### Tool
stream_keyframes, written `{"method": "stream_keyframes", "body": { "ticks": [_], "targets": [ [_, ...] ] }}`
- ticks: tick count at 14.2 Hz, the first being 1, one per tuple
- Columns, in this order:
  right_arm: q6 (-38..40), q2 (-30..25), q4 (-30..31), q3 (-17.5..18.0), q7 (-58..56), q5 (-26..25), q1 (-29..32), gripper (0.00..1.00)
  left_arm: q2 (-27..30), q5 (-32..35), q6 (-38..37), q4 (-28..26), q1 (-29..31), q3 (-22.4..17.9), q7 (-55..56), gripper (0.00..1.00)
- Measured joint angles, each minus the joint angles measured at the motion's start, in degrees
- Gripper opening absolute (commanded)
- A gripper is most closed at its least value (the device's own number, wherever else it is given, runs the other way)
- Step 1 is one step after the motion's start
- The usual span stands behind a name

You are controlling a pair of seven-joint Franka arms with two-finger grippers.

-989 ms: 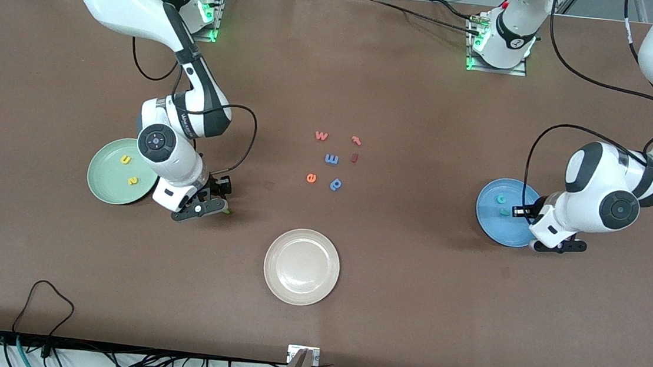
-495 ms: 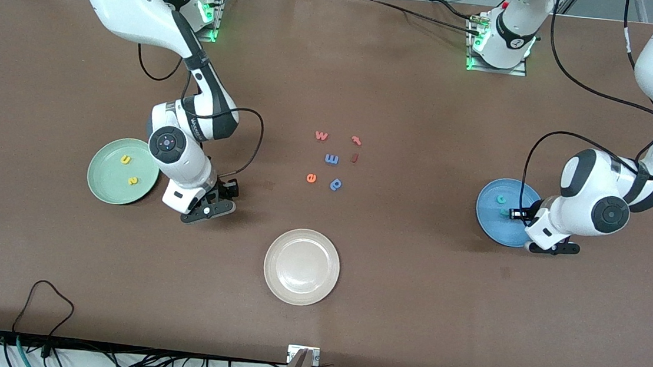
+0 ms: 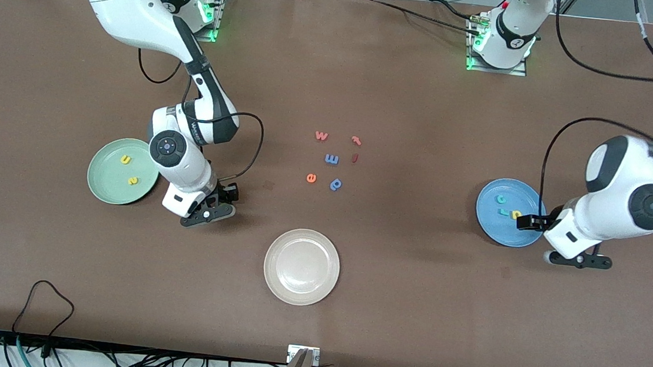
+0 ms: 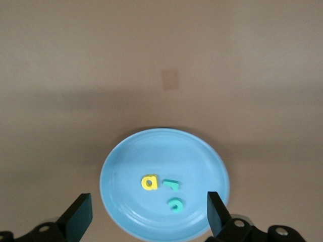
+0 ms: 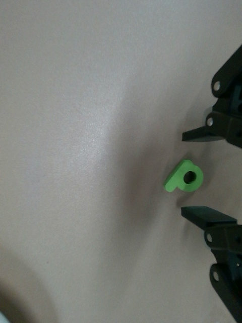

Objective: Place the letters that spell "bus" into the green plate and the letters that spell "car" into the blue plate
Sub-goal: 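Lift the green d with the right gripper while the left gripper retracts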

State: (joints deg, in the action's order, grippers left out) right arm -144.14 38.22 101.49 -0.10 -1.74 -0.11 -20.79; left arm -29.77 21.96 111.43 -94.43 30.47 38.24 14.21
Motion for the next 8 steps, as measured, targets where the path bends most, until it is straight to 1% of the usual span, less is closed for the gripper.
{"method": "stream_keyframes", "body": {
  "ticks": [1,3,4,5,6,7,8],
  "targets": [
    [-0.5,0.4,0.0,0.0,0.0,0.0,0.0,0.60,0.8,0.0,-1.6,2.1,-0.1,1.1,0.0,1.00],
    [-0.8,0.9,0.0,0.0,0.1,0.0,-0.1,0.60,1.3,-0.1,-2.3,4.7,-0.4,1.5,-2.2,1.00],
    [-0.9,1.2,-0.1,0.0,0.1,0.0,-0.1,0.60,1.3,-0.6,-2.3,5.7,-1.3,1.1,-3.8,1.00],
    [-1.0,1.4,-0.1,0.0,0.1,0.0,-0.2,0.60,1.4,-1.9,-2.3,6.9,-3.7,-1.1,-4.6,1.00],
    [-1.1,1.5,-0.1,0.0,0.2,0.0,-0.3,0.57,1.8,-4.5,-2.3,8.5,-8.1,-6.0,-5.0,1.00],
    [-1.1,1.5,-0.1,0.0,0.2,0.0,-0.4,0.56,2.5,-7.9,-2.3,9.8,-13.5,-12.5,-6.2,1.00],
    [-1.1,1.5,-0.2,0.0,0.2,0.0,-0.4,0.51,3.3,-11.4,-2.3,10.5,-18.2,-18.4,-8.1,1.00]
  ]
}}
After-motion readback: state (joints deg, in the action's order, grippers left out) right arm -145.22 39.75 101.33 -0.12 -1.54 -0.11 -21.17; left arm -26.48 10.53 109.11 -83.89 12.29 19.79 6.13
